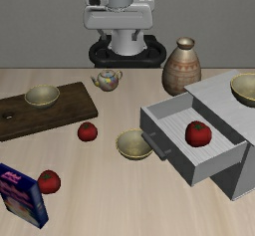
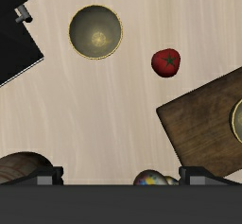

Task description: Pick the tomato next to the cutting board and place it on the porcelain bowl at the top of the cabinet

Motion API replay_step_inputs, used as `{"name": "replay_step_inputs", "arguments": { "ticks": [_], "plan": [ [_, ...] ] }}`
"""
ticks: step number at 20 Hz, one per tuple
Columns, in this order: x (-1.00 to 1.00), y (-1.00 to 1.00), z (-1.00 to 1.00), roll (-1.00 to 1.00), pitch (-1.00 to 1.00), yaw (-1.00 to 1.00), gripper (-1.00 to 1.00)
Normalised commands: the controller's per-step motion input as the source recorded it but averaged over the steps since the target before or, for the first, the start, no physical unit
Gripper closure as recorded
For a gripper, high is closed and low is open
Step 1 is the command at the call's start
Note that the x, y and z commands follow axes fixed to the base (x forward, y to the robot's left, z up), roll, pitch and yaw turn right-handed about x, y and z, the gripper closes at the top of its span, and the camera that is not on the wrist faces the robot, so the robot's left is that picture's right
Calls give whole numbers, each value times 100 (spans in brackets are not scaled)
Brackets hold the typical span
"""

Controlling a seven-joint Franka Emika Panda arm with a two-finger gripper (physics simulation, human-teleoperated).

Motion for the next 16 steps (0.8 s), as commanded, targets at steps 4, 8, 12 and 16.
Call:
{"name": "replay_step_inputs", "arguments": {
  "ticks": [4, 8, 12, 16],
  "plan": [
    [0, -100, 0, 0, 0, 0, -100],
    [0, -100, 0, 0, 0, 0, -100],
    [75, -25, 0, 0, 0, 0, -100],
    [100, 0, 0, 0, 0, 0, -100]
  ]
}}
